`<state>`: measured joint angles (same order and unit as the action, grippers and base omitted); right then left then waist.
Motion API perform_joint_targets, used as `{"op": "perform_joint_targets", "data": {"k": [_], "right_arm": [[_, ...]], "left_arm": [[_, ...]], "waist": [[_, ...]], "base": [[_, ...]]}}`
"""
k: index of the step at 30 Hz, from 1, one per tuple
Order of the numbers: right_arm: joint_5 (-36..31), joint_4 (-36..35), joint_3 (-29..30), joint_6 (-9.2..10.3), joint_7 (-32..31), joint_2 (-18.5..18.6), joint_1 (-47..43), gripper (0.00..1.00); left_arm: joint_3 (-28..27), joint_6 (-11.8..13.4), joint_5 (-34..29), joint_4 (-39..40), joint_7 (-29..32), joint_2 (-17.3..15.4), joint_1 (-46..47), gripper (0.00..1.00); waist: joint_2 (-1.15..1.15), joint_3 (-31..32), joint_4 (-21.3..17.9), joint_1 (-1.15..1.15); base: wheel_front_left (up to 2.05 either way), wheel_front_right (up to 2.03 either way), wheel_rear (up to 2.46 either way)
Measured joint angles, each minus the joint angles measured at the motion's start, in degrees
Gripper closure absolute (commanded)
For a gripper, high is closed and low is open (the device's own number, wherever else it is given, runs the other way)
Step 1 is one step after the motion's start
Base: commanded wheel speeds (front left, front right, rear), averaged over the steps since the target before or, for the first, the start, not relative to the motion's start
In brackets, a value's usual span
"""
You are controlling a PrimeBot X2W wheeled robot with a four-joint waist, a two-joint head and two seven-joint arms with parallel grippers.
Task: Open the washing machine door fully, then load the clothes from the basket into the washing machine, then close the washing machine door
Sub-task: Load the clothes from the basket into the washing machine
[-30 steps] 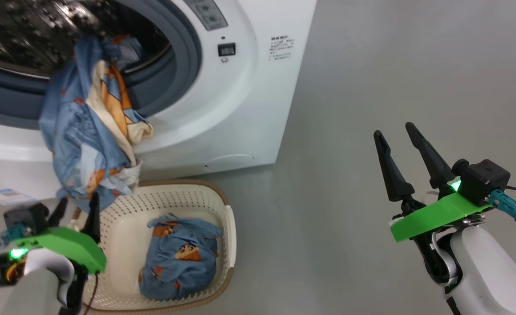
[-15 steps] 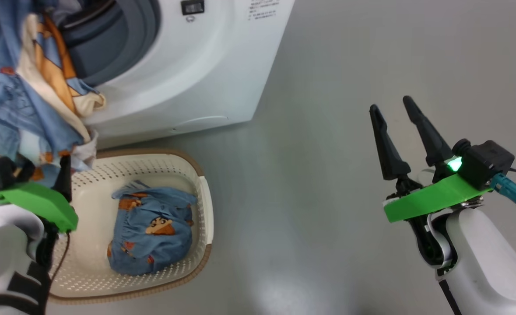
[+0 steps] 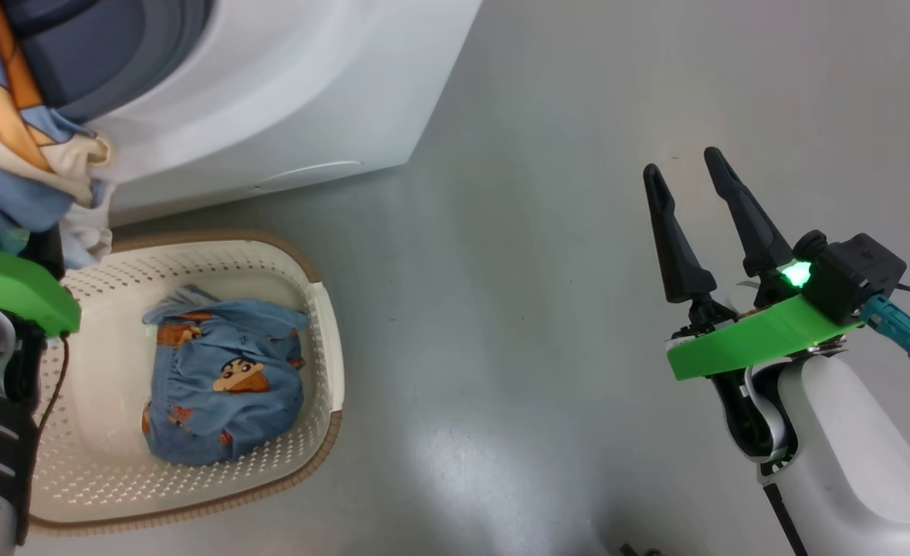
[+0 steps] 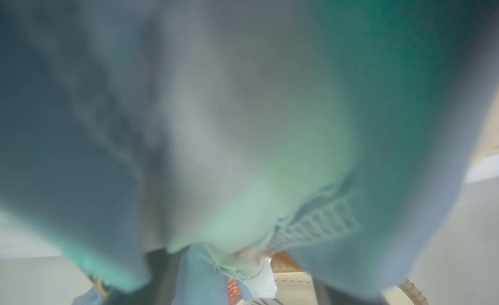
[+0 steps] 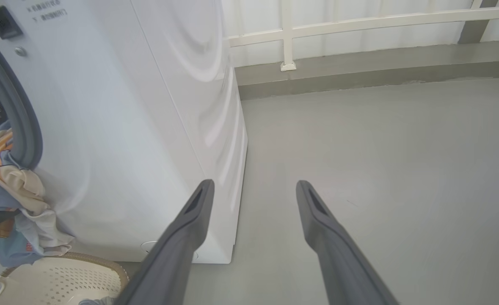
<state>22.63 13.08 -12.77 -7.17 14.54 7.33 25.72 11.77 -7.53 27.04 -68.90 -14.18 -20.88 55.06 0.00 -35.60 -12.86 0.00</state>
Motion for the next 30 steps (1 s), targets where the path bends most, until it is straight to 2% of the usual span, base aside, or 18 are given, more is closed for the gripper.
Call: {"op": "perform_joint_targets", "data": {"k": [1,2,3,4,11,21,25,30], "right_arm": [[-0.2,0.0,0.0,0.00,0.0,-0.1,0.0,0.00],[-0.6,0.0,0.0,0.00,0.0,-0.1,0.0,0.00],[-0.8,0.0,0.1,0.00,0.0,-0.1,0.0,0.00],[-0.9,0.0,0.1,0.00,0.0,-0.2,0.0,0.00],[-0.9,0.4,0.0,0.00,0.0,-0.5,0.0,0.00],[-0.8,1.1,0.0,0.00,0.0,-0.5,-0.2,0.00],[-0.5,1.3,-0.2,0.00,0.0,-0.5,-0.4,0.00],[-0.4,1.1,-0.2,0.00,0.0,-0.6,-0.4,0.00]], "left_arm": [[-0.2,0.0,0.0,0.3,-0.1,0.0,0.0,0.00],[-0.3,0.0,0.1,0.4,-0.2,0.0,0.0,0.16],[-0.3,0.0,0.1,0.8,-0.2,0.0,0.0,0.75],[-0.4,0.0,0.1,1.5,-0.2,0.1,-0.1,1.00],[-0.9,0.0,0.1,6.4,-0.2,1.0,-2.6,1.00],[-1.4,0.0,-0.1,18.1,-0.1,2.0,-8.7,1.00],[-1.7,0.0,-0.2,21.1,-0.1,1.7,-7.8,1.00],[-1.4,0.0,0.2,21.2,0.2,0.3,-1.3,1.00]], "waist": [[0.00,-0.2,-0.2,0.00],[0.00,-0.3,-0.3,0.00],[0.00,-0.3,-0.3,0.00],[0.00,-0.2,-0.3,0.00],[0.00,1.3,0.4,0.00],[0.00,4.8,1.9,0.00],[0.00,5.6,2.3,0.00],[0.00,4.8,1.8,0.00]], "base": [[0.00,0.00,0.00],[0.00,0.00,0.00],[0.00,0.00,0.00],[0.00,0.00,0.00],[0.00,0.00,0.00],[0.00,0.00,0.00],[0.00,0.00,0.00],[0.00,0.00,0.00]]}}
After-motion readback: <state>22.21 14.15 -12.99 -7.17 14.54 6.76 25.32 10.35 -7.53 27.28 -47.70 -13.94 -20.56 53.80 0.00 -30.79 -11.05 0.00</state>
